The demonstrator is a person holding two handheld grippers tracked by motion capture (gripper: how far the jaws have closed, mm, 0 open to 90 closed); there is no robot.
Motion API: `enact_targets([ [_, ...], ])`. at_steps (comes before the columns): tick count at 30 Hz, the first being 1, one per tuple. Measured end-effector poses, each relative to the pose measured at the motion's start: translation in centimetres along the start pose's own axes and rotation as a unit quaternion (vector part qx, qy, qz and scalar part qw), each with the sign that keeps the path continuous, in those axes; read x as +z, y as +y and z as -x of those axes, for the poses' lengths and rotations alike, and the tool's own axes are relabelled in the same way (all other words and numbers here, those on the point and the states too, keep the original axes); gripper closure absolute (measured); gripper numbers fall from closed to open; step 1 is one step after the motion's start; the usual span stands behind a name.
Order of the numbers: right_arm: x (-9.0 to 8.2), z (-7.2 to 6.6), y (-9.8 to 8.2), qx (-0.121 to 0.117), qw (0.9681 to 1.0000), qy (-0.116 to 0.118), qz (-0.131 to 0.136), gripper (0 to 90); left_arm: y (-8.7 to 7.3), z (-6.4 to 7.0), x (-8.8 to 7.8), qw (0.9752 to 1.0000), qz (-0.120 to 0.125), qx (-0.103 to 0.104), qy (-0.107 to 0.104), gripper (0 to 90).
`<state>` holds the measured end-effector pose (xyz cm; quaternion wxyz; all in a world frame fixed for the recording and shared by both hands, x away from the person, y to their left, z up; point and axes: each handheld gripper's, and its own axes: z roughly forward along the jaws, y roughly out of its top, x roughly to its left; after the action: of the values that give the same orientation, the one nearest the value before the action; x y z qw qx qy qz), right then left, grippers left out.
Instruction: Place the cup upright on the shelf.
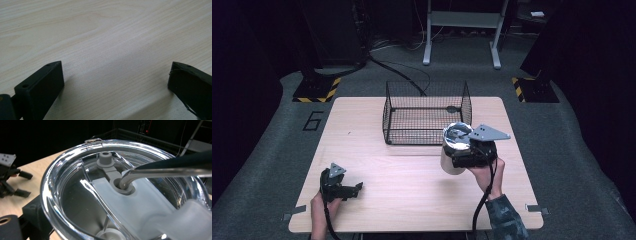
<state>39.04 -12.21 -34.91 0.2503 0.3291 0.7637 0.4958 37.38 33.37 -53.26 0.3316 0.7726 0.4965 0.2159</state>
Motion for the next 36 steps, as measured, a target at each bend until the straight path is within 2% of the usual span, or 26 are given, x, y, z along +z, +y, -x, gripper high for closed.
enact_targets([
  [5,0.5,1.1,1.3,0.002,1.0000,-0.004,0.001,3.6,0.0,0.0,0.0,1.0000,0.000,0.000,0.000,0.2],
  [6,0.7,1.3,1.7,0.008,0.9999,-0.006,0.000,3.6,0.0,0.0,0.0,1.0000,0.000,0.000,0.000,0.2],
  [9,1.0,1.8,2.2,0.004,1.0000,-0.005,0.000,3.6,0.0,0.0,0.0,1.0000,0.000,0.000,0.000,0.2],
  [14,1.8,2.8,3.2,0.012,0.9999,-0.011,-0.002,3.6,0.0,0.0,0.0,1.0000,0.000,0.000,0.000,0.2],
  [22,2.6,3.5,4.5,0.011,0.9998,-0.016,-0.005,3.6,0.0,0.0,0.0,1.0000,0.000,0.000,0.000,0.2],
  [27,3.0,3.8,5.6,0.002,0.9997,-0.022,-0.006,3.6,0.0,0.0,0.0,1.0000,0.000,0.000,0.000,0.2],
  [35,3.6,4.4,6.7,0.007,0.9996,-0.027,-0.006,3.6,0.0,0.0,0.0,1.0000,0.001,0.001,-0.001,0.2],
  [36,3.7,4.5,6.9,0.000,0.9996,-0.027,-0.006,3.6,0.0,-0.1,0.0,1.0000,0.000,0.003,0.000,0.1],
])
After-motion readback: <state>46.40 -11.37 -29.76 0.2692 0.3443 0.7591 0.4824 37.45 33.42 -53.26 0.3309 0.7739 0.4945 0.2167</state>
